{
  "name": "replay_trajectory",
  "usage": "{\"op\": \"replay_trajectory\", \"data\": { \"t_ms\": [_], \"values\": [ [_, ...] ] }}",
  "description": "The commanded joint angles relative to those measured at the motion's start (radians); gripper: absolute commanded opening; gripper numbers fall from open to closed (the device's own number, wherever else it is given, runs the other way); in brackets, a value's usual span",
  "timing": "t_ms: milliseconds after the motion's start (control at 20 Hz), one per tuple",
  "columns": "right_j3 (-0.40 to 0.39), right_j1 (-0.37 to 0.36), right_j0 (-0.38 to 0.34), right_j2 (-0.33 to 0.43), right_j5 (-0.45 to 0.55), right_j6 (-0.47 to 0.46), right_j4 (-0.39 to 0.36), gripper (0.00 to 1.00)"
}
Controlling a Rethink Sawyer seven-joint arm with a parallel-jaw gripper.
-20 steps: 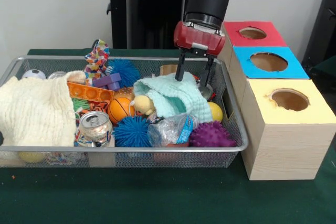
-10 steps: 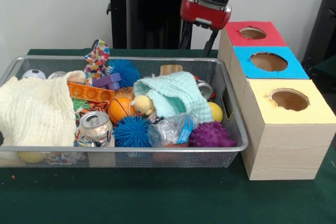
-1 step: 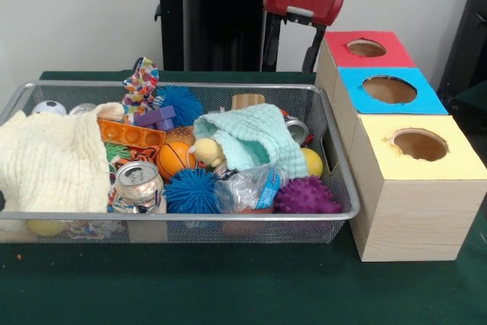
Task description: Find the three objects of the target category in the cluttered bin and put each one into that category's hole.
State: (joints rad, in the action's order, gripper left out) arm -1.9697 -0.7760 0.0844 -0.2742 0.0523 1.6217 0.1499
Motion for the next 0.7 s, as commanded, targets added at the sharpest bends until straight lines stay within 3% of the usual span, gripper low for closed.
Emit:
{"op": "replay_trajectory", "data": {
  "t_ms": [50,300,700],
  "values": [
    [0.001,0.001,-0.017,0.101,-0.191,0.341,0.089,1.00],
    [-0.031,0.014,-0.045,0.132,-0.310,0.387,0.135,1.00],
    [-0.004,0.144,-0.123,0.214,-0.526,0.500,0.111,1.00]
  ]
}}
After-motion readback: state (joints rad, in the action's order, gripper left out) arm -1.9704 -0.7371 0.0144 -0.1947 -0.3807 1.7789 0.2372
